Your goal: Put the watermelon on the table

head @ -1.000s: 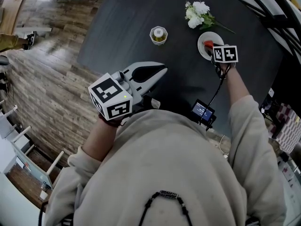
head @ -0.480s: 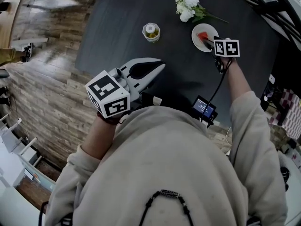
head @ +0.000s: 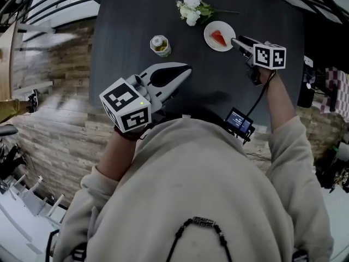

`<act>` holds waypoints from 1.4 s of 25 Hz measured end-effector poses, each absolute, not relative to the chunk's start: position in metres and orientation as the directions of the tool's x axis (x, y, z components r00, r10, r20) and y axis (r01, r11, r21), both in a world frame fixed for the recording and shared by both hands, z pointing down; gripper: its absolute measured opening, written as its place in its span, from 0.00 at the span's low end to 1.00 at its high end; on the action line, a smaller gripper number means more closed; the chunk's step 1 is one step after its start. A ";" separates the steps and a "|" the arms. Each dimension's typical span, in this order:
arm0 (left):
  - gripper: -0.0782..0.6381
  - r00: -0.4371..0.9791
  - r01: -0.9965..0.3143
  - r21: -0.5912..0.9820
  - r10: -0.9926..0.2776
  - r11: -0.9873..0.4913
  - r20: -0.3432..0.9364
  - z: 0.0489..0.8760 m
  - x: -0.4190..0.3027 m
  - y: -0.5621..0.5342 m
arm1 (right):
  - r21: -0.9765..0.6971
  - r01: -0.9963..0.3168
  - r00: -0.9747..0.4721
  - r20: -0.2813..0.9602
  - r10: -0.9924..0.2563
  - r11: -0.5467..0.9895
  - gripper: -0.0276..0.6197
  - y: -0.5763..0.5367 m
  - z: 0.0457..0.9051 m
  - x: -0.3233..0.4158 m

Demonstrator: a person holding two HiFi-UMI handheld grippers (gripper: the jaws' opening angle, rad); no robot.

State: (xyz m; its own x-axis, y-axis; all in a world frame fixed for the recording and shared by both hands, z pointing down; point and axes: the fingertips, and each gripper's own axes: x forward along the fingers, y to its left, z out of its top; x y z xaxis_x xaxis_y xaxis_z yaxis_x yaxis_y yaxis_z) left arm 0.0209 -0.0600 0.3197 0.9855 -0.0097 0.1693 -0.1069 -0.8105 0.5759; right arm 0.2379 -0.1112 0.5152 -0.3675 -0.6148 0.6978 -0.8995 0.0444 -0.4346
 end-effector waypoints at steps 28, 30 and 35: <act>0.10 0.976 0.178 0.449 0.215 -0.875 0.032 0.251 0.040 -0.032 | -0.456 -0.862 -0.341 0.202 -0.918 0.220 0.06 0.037 0.242 0.170; 0.10 0.979 0.165 0.452 0.203 -0.877 0.036 0.253 0.035 -0.031 | -0.453 -0.859 -0.356 0.192 -0.915 0.239 0.06 0.035 0.239 0.166; 0.10 0.982 0.151 0.473 0.186 -0.868 0.030 0.253 0.020 -0.025 | -0.434 -0.858 -0.384 0.190 -0.903 0.273 0.06 0.035 0.232 0.151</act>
